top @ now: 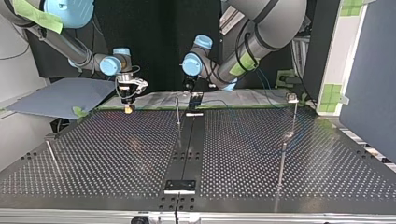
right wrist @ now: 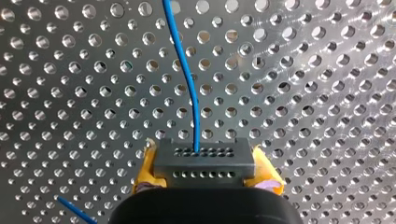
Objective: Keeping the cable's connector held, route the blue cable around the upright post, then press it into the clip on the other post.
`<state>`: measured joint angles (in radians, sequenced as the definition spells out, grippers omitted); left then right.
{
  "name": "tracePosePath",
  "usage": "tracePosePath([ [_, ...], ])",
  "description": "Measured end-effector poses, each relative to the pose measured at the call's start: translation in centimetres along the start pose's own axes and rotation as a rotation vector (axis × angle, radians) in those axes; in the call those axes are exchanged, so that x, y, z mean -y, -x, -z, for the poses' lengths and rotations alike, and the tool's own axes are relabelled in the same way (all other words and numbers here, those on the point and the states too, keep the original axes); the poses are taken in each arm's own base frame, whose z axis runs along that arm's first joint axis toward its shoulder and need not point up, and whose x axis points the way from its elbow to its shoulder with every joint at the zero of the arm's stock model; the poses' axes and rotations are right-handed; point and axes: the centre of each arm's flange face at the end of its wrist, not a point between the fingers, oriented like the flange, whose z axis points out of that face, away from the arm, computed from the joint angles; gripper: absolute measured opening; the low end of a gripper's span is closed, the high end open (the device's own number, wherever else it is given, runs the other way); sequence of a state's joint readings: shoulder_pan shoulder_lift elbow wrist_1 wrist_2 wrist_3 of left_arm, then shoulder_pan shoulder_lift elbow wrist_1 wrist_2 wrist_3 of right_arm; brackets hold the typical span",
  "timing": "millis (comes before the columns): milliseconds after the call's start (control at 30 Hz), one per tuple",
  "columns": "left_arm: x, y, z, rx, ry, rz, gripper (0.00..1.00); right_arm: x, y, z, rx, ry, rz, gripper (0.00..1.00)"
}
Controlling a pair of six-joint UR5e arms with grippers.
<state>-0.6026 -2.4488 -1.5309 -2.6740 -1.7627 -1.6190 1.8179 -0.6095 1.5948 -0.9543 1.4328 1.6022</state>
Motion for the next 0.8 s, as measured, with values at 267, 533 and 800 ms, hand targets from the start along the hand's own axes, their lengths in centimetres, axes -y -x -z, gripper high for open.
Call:
tracePosePath([
  [267, 0.30, 0.37, -0.36, 0.040, -0.018, 0.030, 1.00, -0.05, 0.02, 0.00, 0.001, 0.001, -0.001, 0.00],
  [533, 0.28, 0.43, -0.44, 0.046, -0.021, 0.050, 1.00, -0.06, 0.05, 0.03, 0.003, 0.001, 0.000, 0.00],
  [800, 0.26, 0.43, -0.43, 0.046, -0.017, 0.051, 1.00, -0.05, 0.06, 0.04, 0.005, 0.001, -0.001, 0.00],
])
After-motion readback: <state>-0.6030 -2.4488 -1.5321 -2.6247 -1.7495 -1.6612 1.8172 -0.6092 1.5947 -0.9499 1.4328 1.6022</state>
